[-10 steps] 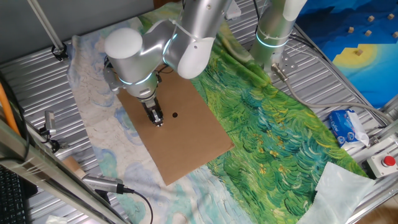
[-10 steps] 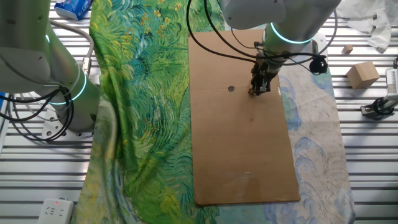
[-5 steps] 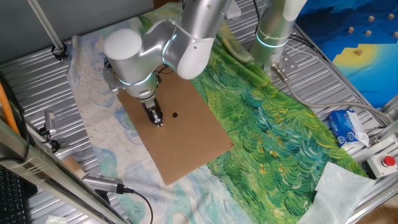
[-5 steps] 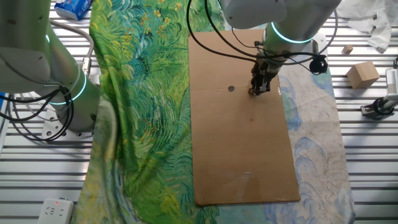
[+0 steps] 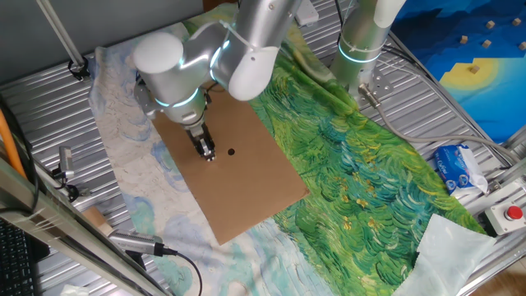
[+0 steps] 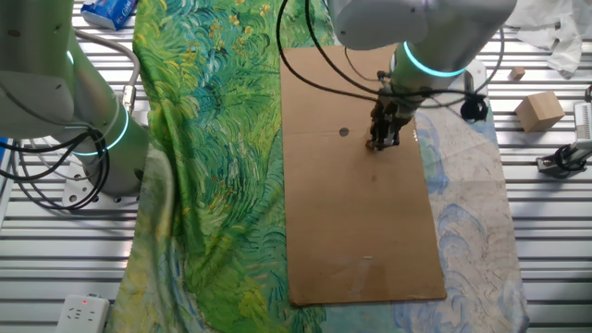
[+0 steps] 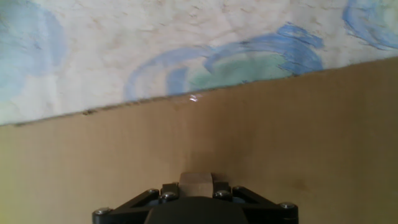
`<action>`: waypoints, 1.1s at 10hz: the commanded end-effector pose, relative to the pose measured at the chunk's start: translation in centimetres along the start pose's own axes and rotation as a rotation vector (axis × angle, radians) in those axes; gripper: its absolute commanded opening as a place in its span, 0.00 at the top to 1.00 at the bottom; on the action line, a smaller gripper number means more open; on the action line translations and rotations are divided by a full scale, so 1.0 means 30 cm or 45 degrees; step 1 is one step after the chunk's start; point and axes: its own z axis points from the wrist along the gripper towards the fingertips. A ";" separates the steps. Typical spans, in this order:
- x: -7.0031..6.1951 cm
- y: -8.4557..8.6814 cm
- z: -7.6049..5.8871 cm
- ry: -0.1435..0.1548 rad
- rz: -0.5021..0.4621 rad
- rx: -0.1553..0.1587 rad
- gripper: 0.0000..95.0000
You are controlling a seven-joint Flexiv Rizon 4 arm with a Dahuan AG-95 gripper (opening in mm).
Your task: Hold a small block with the gripper and sweep it from left to right on the table
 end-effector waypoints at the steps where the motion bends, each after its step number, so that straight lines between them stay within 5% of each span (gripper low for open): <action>1: 0.034 -0.084 0.057 0.002 -0.052 -0.002 1.00; 5: 0.073 -0.181 0.075 -0.010 -0.108 -0.018 1.00; 11: 0.064 -0.366 0.014 0.034 -0.231 -0.007 1.00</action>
